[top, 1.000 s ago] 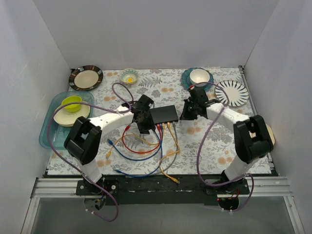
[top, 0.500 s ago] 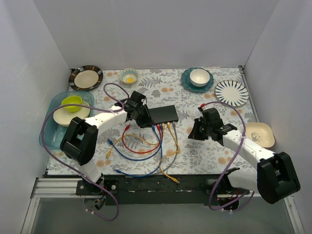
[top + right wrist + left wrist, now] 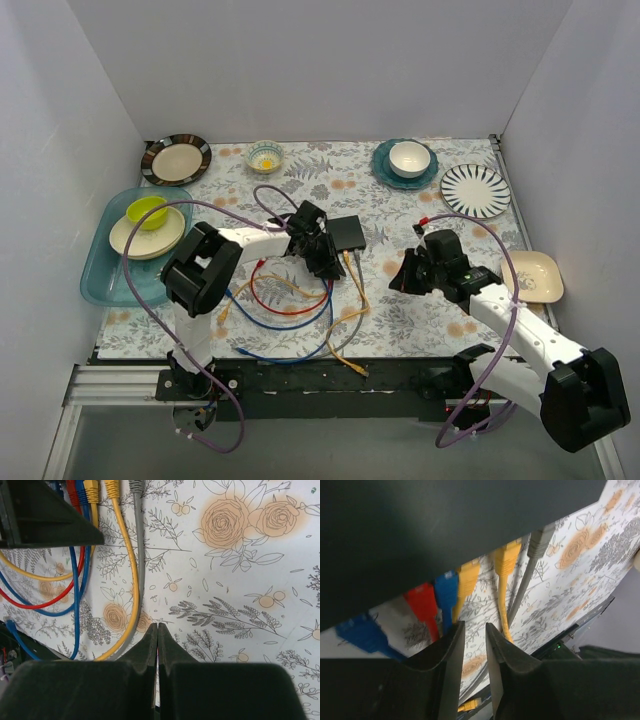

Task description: Pull the plug from the switch port

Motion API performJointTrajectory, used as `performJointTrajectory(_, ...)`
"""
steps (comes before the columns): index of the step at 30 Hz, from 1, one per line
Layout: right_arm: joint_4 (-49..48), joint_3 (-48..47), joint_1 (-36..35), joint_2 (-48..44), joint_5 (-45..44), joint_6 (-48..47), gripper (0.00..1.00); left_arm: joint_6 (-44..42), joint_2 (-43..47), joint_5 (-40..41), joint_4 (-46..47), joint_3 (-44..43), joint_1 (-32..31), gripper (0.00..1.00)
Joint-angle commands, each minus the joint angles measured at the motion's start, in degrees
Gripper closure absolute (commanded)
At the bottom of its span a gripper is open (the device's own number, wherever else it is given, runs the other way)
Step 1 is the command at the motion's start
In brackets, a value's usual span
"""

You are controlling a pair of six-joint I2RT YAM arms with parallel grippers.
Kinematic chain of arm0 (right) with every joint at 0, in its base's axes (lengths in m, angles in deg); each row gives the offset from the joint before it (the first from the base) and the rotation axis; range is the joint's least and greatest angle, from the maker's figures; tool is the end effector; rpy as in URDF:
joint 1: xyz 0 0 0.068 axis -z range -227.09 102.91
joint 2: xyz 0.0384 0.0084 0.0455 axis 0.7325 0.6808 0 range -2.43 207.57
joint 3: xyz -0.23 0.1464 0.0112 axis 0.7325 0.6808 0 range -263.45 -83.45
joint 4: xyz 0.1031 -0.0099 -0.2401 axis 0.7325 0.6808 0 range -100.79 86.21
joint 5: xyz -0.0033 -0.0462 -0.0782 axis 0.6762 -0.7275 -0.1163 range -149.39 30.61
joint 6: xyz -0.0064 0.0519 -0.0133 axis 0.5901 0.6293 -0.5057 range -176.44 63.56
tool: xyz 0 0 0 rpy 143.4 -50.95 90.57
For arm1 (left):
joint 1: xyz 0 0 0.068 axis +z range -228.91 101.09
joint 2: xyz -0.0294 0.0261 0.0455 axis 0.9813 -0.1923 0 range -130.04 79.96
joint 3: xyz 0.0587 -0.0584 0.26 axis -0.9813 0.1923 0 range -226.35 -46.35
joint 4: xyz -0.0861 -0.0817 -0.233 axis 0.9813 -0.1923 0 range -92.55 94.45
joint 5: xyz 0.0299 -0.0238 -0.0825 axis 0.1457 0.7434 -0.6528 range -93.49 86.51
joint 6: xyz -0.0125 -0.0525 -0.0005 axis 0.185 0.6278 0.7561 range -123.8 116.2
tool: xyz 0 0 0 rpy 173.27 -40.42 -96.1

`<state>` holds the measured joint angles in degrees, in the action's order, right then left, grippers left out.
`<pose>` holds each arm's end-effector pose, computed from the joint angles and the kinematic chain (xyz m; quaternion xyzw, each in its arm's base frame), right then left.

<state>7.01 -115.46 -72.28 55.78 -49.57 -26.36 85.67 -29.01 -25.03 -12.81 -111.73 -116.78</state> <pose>0.1835 0.0930 0.2077 0.0057 0.9178 0.2503 0.3083 0.2894 -0.2417 0.1441 0.3715 -0.8764 0.3018 0.0525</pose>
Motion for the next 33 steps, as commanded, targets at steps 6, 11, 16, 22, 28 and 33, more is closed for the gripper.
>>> performJointTrajectory(6, 6.01, -0.16, -0.12, -4.59, 1.33, -1.17, 0.99, 1.14, -7.92, 2.29, -3.57, -11.77, 2.70, 0.75)
performJointTrajectory(11, 8.38, 1.16, -0.04, -7.15, 2.22, -1.34, 0.98, 1.06, -11.00, 2.29, -4.54, -16.08, 3.94, 0.74)
performJointTrajectory(16, 13.38, 0.20, -0.12, -10.92, 0.64, -3.80, 0.90, 1.06, -9.52, 2.99, -4.63, -16.18, 5.00, 0.74)
performJointTrajectory(22, 17.79, -2.62, -2.93, -12.42, -7.98, -2.40, 0.11, 0.61, 3.66, 6.58, -0.33, -11.62, 4.82, 0.67)
performJointTrajectory(28, 11.85, 0.00, -4.34, -12.69, -5.18, 0.31, 0.07, 7.79, 14.13, 15.47, 1.17, -6.52, 7.27, 0.05)
performJointTrajectory(33, -3.63, 4.94, -4.25, -13.04, -4.55, 7.96, 0.26, 6.25, 14.75, 15.04, 8.36, -2.38, 11.05, 0.02)
